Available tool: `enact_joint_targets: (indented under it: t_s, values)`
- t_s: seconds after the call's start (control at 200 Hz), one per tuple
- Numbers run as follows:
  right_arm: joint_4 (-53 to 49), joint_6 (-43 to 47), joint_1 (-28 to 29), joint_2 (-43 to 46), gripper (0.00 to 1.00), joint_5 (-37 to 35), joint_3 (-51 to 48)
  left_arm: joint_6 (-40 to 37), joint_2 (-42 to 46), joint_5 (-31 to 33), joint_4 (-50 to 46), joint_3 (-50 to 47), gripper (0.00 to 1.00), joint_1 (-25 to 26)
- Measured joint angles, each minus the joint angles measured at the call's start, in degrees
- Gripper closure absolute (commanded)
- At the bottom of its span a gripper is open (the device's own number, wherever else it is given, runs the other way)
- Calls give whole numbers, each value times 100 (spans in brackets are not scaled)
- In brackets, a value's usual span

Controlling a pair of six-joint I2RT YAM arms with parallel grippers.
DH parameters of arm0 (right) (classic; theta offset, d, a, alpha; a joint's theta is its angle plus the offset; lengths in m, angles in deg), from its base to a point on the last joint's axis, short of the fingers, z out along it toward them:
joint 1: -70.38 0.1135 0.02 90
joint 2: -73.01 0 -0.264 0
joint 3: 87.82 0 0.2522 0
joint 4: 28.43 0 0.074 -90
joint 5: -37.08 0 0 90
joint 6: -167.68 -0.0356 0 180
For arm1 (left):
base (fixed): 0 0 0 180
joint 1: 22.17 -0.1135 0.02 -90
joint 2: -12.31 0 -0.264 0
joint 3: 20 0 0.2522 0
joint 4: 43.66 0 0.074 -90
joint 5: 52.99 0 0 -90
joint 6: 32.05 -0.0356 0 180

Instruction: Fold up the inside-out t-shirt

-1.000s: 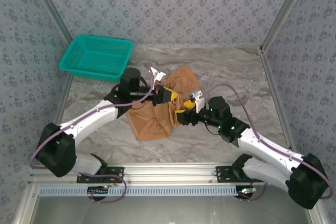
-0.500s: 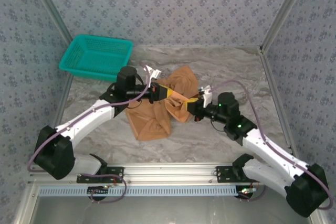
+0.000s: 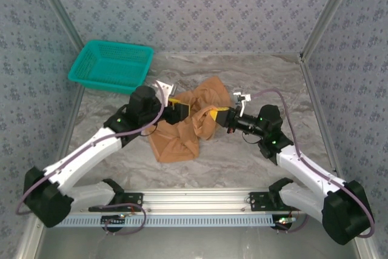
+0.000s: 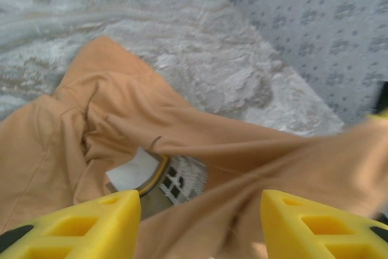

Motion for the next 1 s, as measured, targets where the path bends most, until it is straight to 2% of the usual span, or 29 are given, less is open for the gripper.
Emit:
enact_joint_targets:
  t_s: [0.12,0.24,0.375,0.53,0.764,0.999]
  values:
    - [175,-195,-76,-39,100,9,-9,-24,424,-146,-24,-37,59,409]
    - [232,-278,-116,-39,100,7,-15,48,190,-494,61,-37,64,680]
    - [234,-319,-125,-35,100,4,-17,310,-452,-831,216,-37,64,691]
    - [173,-317,-125,94,100,-33,-28,551,-1008,-920,221,72,64,634]
    - [92,-291,-125,313,100,-52,-42,881,-1255,-1040,487,210,59,326]
    - [48,-249,-125,337,100,-55,-107,1147,-1434,-1488,922,286,58,267]
